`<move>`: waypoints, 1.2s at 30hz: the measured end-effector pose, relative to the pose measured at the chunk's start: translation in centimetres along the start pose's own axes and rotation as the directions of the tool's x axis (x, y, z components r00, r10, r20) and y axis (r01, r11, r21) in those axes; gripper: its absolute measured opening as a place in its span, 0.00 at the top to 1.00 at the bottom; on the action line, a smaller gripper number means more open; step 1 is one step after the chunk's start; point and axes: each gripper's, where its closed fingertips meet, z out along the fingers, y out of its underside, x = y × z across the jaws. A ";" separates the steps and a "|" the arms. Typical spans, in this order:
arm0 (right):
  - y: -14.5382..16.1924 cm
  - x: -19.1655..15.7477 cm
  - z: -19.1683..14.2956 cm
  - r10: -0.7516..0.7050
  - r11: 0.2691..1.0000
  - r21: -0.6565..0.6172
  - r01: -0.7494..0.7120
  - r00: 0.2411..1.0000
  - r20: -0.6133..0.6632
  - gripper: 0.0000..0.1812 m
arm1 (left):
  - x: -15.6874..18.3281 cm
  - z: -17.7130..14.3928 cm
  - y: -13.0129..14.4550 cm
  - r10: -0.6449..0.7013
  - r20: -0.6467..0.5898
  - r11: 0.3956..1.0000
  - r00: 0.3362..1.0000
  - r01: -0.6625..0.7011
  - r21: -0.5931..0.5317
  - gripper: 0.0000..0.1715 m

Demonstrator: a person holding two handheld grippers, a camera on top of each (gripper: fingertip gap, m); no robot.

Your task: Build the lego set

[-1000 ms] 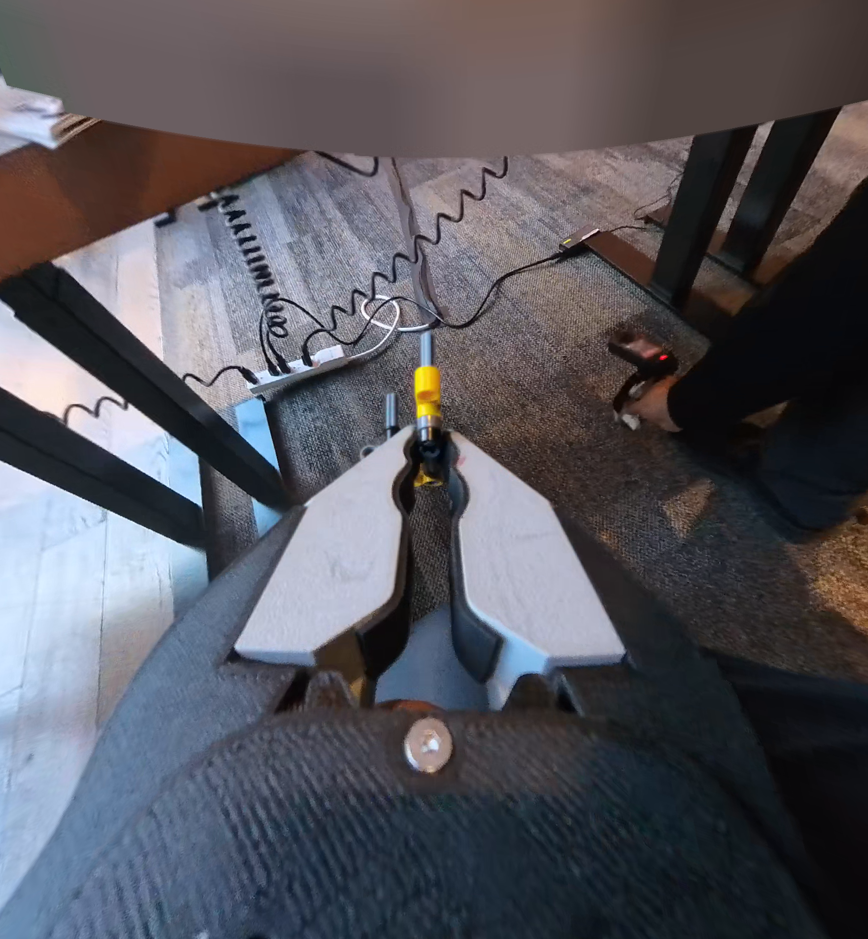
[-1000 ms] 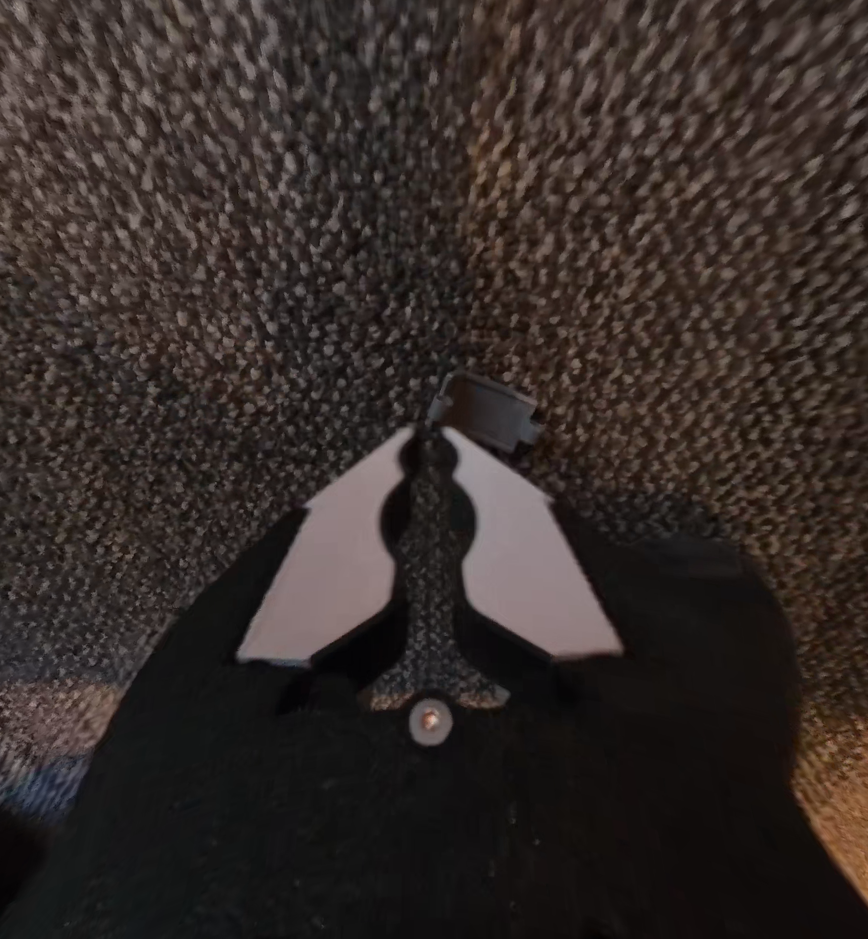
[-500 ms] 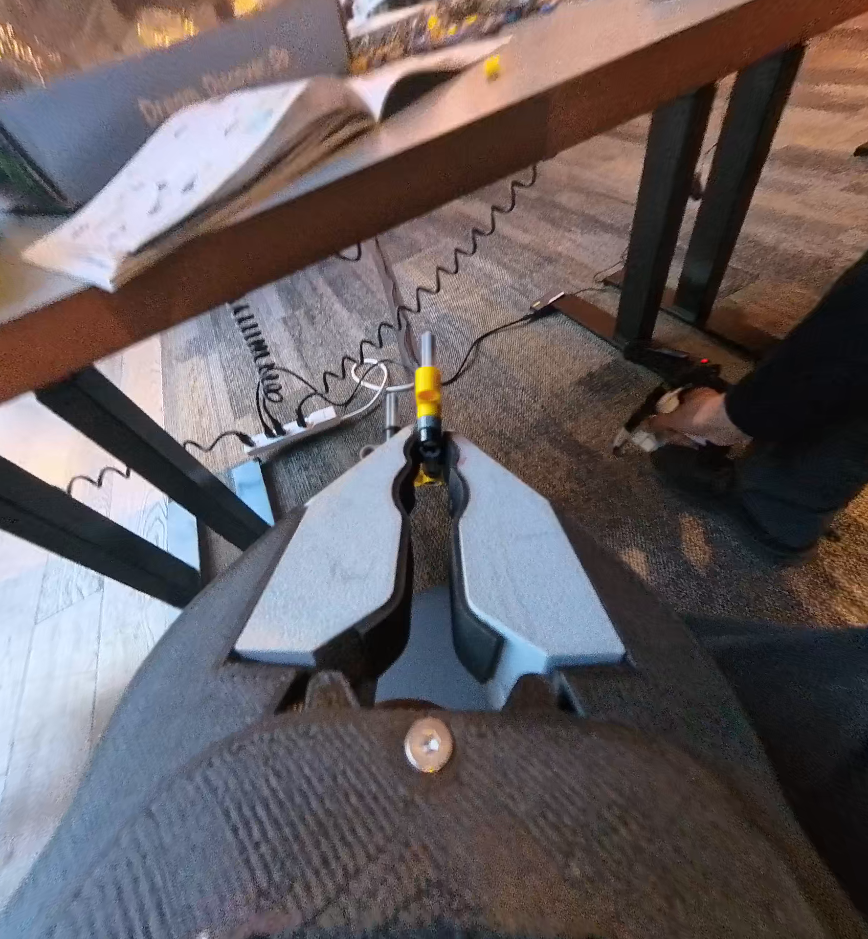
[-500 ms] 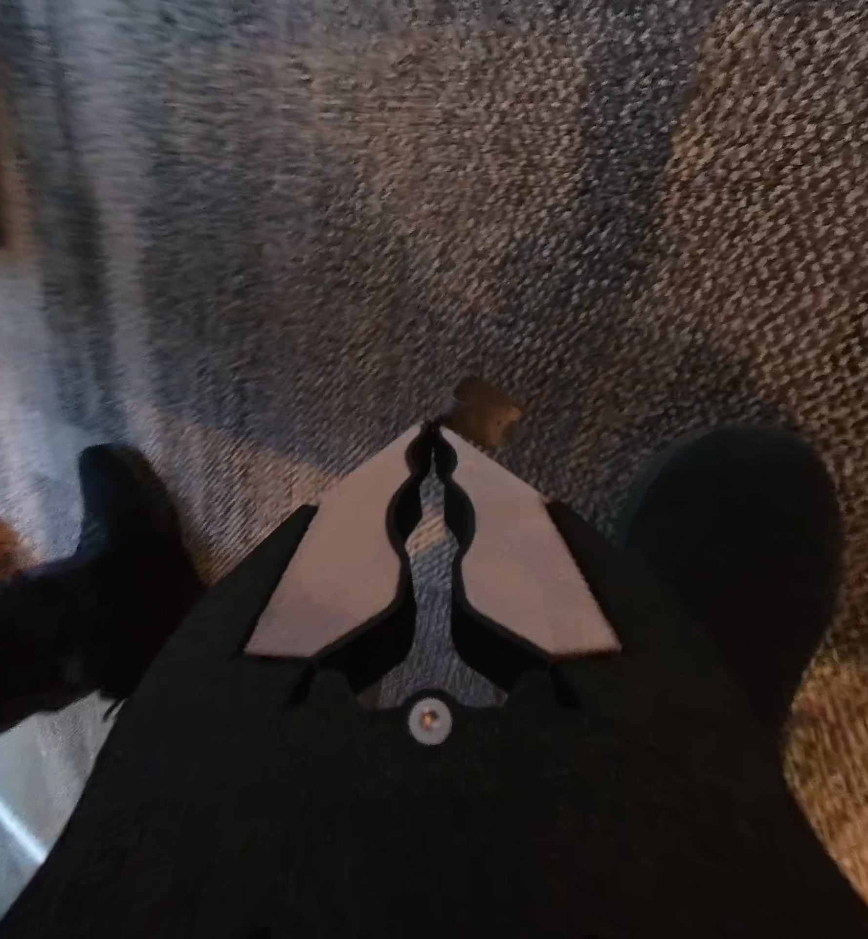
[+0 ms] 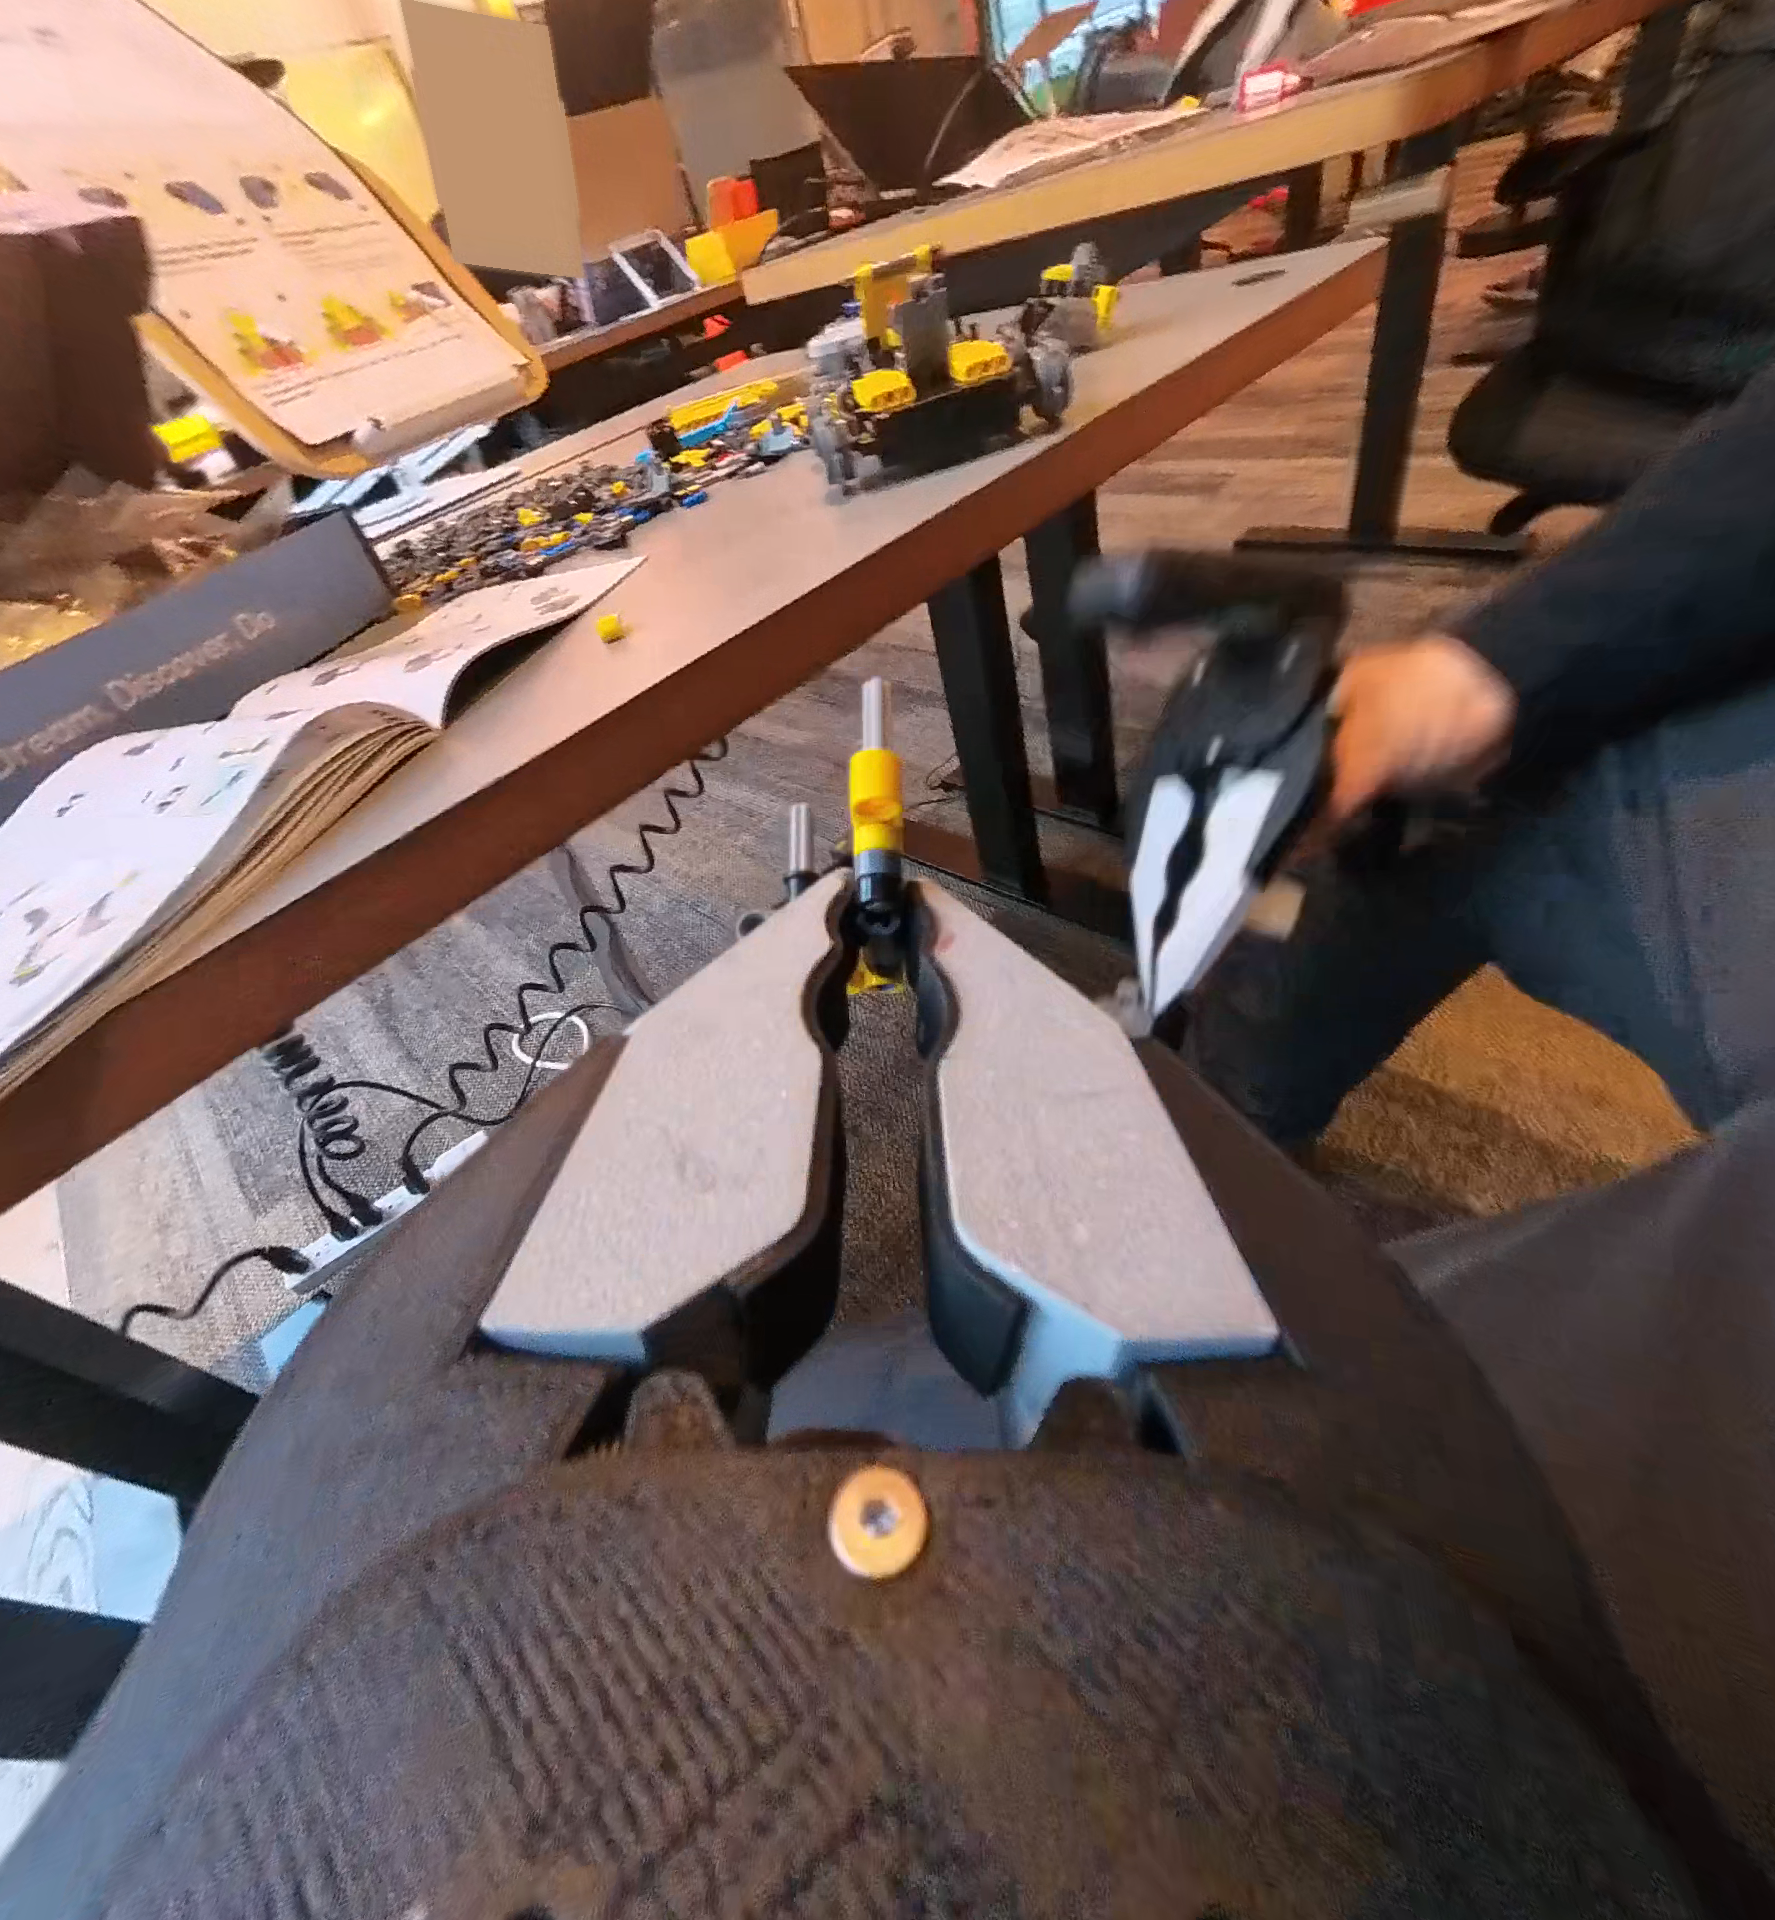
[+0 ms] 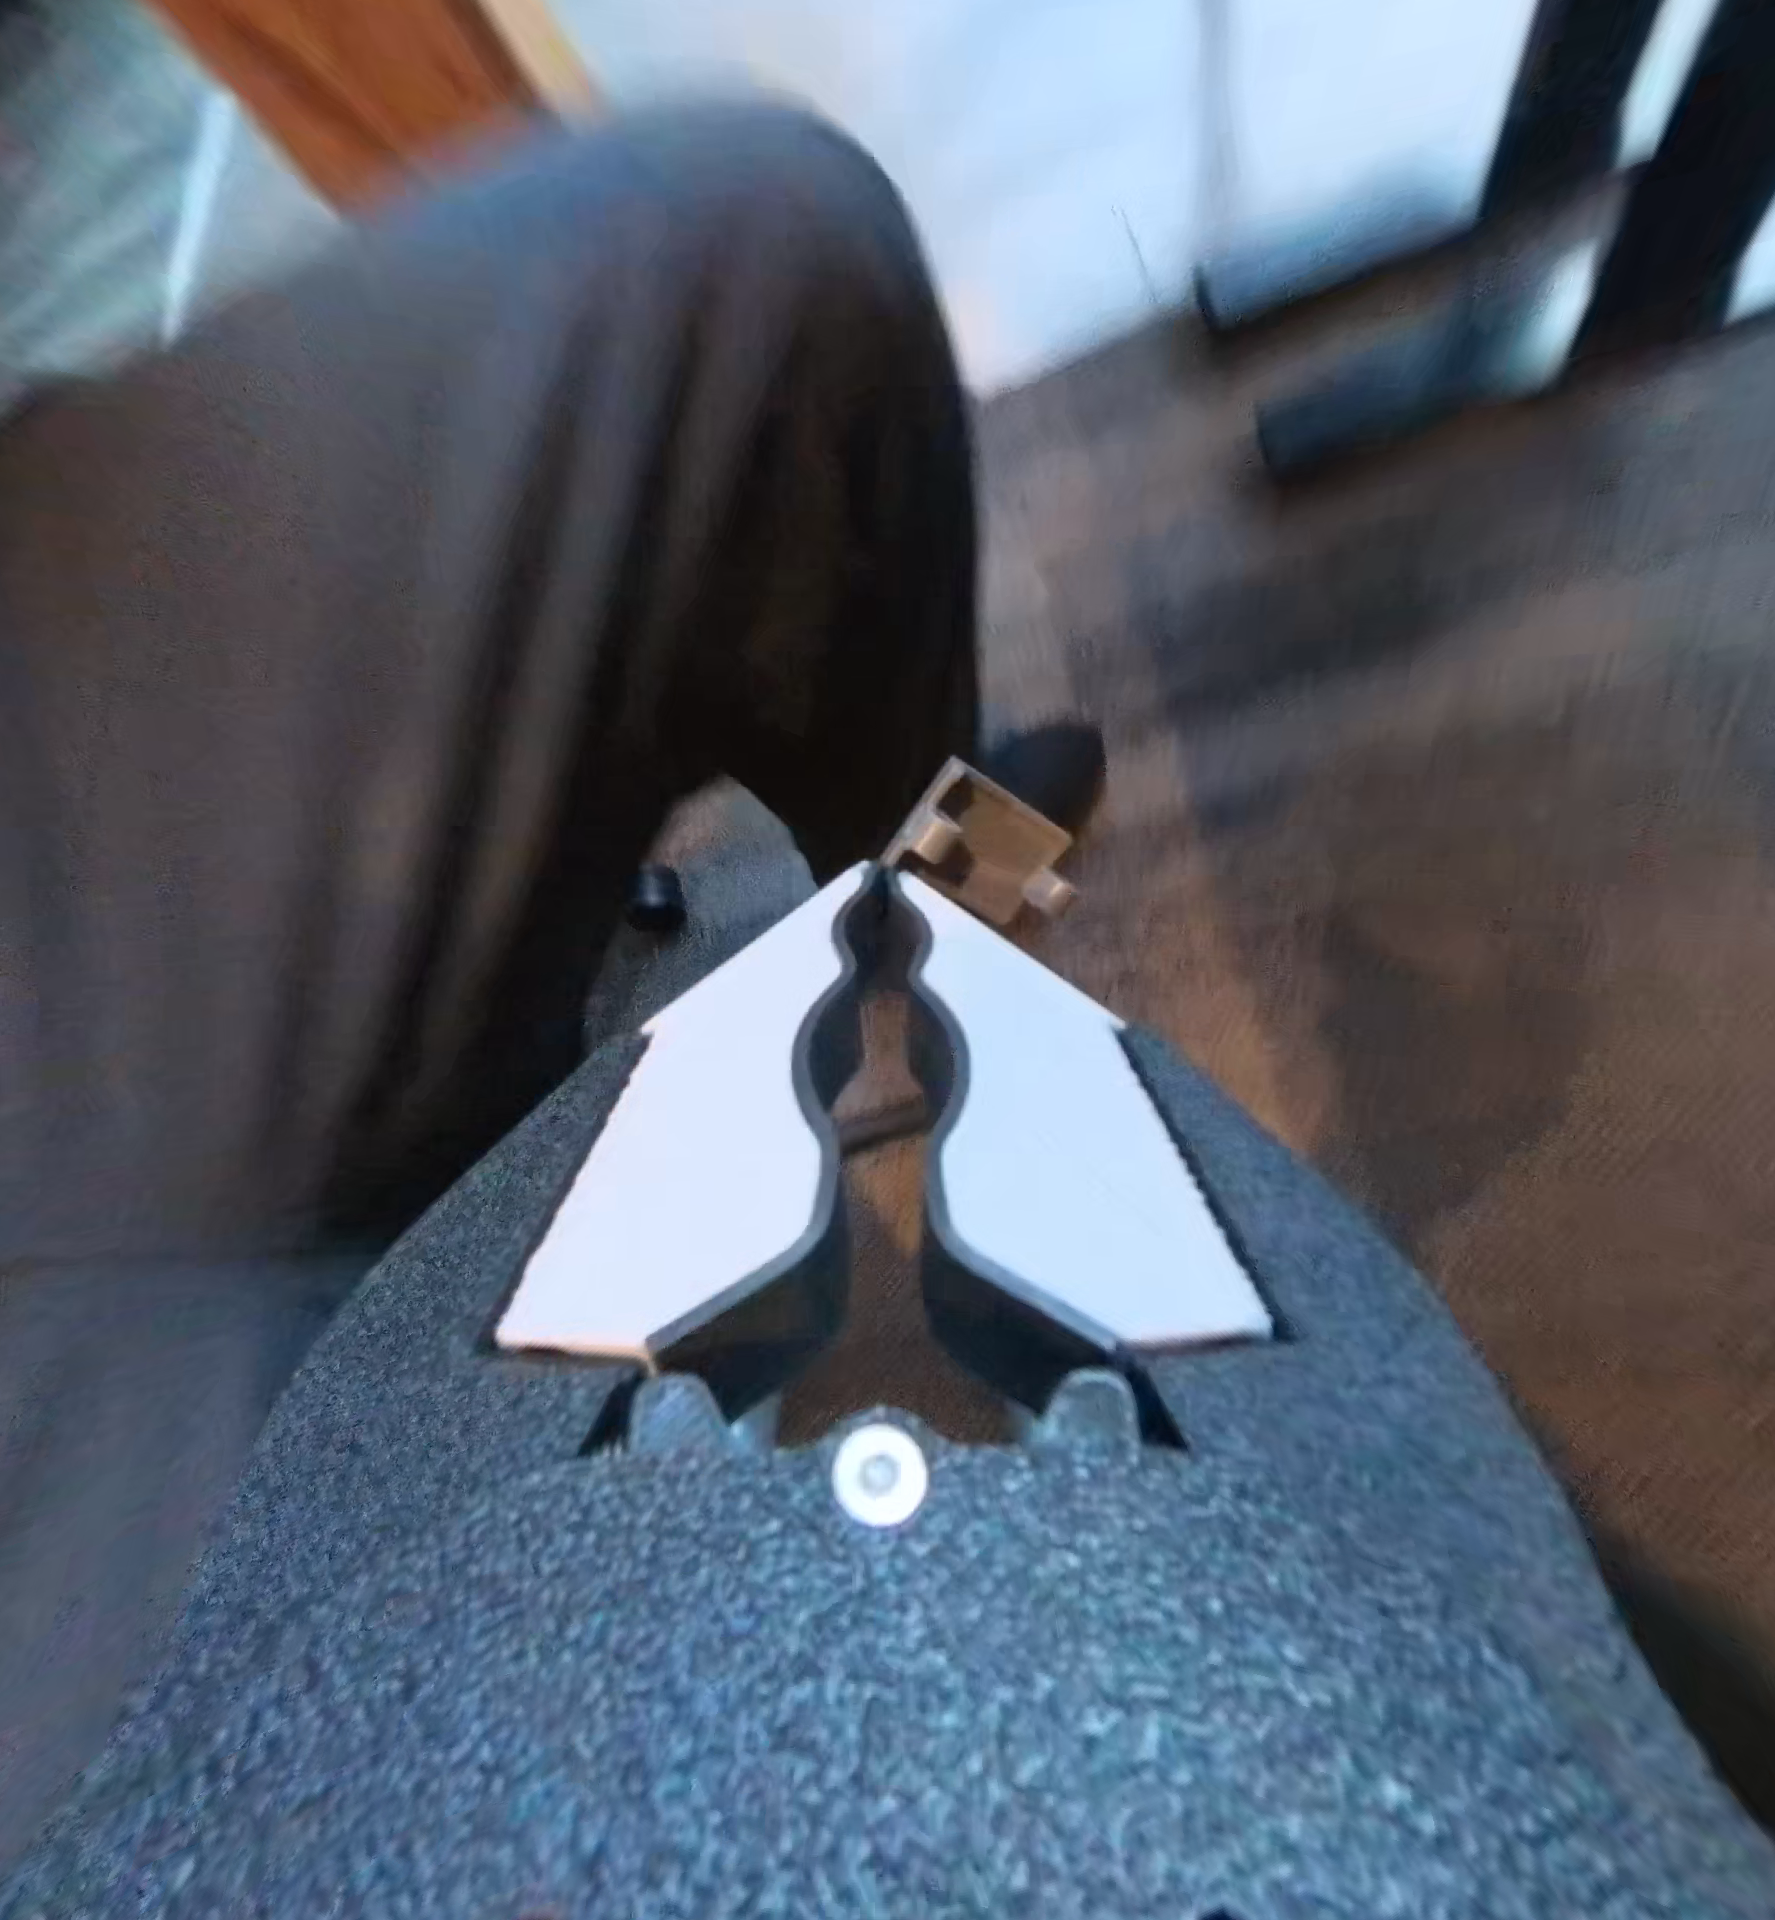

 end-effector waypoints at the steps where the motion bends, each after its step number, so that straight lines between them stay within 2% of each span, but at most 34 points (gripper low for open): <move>1: -2.3 -3.0 -1.8 -0.101 0.994 0.051 0.100 0.995 0.004 1.00 | 0.7 0.0 0.2 0.019 -0.020 1.000 1.000 -0.019 -0.011 0.96; 3: -6.3 -7.7 -5.3 -0.291 0.946 0.131 0.295 0.955 -0.049 1.00 | 2.0 0.1 0.7 0.054 -0.061 0.998 0.997 -0.056 -0.038 0.96; 5: -9.7 -10.3 -8.6 -0.428 0.873 0.188 0.450 0.892 -0.144 1.00 | 2.7 0.1 0.6 0.076 -0.069 0.996 0.995 -0.080 -0.050 0.96; 9: -14.2 -11.2 -11.6 -0.571 0.760 0.205 0.617 0.784 -0.243 1.00 | 4.2 -0.5 0.8 0.090 -0.089 0.993 0.992 -0.096 -0.071 0.96; 12: -16.5 -9.0 -12.1 -0.634 0.699 0.160 0.697 0.707 -0.313 1.00 | 4.5 -0.4 1.3 0.061 -0.110 0.995 0.992 -0.070 -0.075 0.96; 16: -19.8 -4.3 -13.3 -0.693 0.636 0.042 0.770 0.594 -0.409 1.00 | 3.2 1.5 0.6 -0.067 -0.160 0.998 0.985 0.064 -0.024 0.96; 18: -21.0 -1.3 -14.3 -0.703 0.627 -0.034 0.778 0.546 -0.456 1.00 | 2.1 2.7 -0.7 -0.120 -0.235 0.992 0.965 0.125 0.007 0.96; 20: -21.8 1.7 -15.0 -0.699 0.644 -0.093 0.759 0.535 -0.476 1.00 | 0.6 4.2 -1.9 -0.123 -0.287 0.992 0.950 0.127 -0.008 0.96; 22: -21.5 4.4 -14.8 -0.714 0.665 -0.191 0.722 0.541 -0.444 1.00 | -1.1 5.7 -2.6 -0.083 -0.314 0.996 0.946 0.071 -0.049 0.96; 25: -21.1 7.5 -14.5 -0.775 0.623 -0.332 0.708 0.503 -0.382 1.00 | -3.2 7.5 -3.2 -0.028 -0.332 0.997 0.943 0.001 -0.081 0.96; 28: -21.0 10.4 -14.8 -0.816 0.578 -0.441 0.687 0.508 -0.277 1.00 | -4.8 9.0 -3.2 -0.024 -0.354 0.996 0.935 -0.008 -0.090 0.96; 33: -20.1 13.6 -14.6 -0.841 0.496 -0.528 0.690 0.532 -0.095 0.99 | -6.8 11.1 -2.9 -0.012 -0.403 0.996 0.915 -0.026 -0.089 0.96; 36: -19.7 14.9 -14.8 -0.841 0.483 -0.562 0.672 0.536 -0.082 0.96 | -7.6 12.1 -2.7 -0.014 -0.433 0.996 0.902 -0.024 -0.083 0.96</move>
